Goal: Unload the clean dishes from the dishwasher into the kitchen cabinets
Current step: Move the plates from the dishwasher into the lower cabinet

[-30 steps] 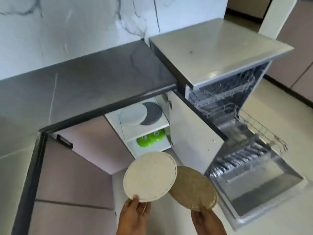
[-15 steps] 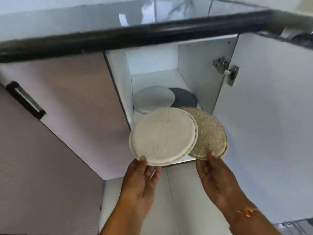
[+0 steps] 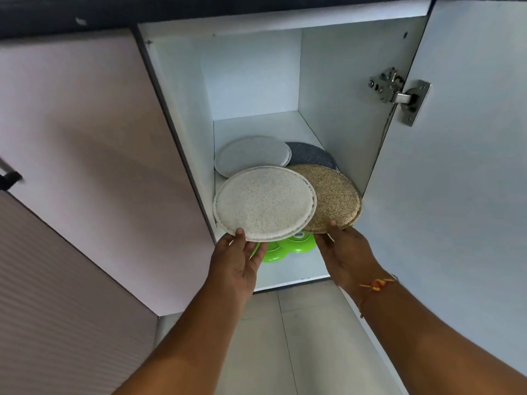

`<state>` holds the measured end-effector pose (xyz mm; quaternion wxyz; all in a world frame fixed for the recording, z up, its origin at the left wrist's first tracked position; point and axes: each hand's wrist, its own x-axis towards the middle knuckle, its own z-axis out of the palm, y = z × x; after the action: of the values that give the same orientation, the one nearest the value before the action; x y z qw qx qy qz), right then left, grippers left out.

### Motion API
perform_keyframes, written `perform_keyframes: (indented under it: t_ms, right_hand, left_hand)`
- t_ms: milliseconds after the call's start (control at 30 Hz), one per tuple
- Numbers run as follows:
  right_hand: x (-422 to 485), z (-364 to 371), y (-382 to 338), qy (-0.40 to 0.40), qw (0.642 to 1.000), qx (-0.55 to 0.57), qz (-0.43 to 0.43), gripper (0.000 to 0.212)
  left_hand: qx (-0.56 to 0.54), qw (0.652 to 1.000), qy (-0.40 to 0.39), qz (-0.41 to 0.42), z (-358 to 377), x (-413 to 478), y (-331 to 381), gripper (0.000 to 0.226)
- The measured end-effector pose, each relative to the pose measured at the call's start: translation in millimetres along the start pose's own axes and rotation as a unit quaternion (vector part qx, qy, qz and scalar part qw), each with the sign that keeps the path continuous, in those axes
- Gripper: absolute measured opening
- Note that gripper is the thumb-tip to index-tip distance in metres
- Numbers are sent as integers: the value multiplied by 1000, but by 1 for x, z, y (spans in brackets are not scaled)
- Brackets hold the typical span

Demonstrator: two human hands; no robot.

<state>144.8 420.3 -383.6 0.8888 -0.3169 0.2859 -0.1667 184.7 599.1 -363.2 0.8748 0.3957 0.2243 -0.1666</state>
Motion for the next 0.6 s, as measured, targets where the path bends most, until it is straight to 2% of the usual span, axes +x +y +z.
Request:
perform_keyframes:
  t_ms: [100,300,367,433,500,533,600]
  right_hand:
    - [12,9,-5,36,993,-105,-40,8]
    - [28,19,-10,82,964,-230,-101,12]
    - [38,17,-16,101,937,-313,-112,19]
    - [44,15,-23,91,916,-378,-99,13]
    - [48,15,-24,83,916,-382,-91,17]
    - [50,16,-23,82,924,-361,-95,21]
    - [49,23,-20,75,954,-276,-94,14]
  left_hand:
    - [42,999,30,-2,8,13,3,6]
    - [78,993,85,14,21,31,11,8]
    - [82,992,95,22,21,36,13,23]
    - [71,992,95,33,22,40,14,30]
    - [57,993,92,55,24,40,13,25]
    - [63,991,97,71,26,40,11,25]
    - [76,989,85,91,30,39,9,32]
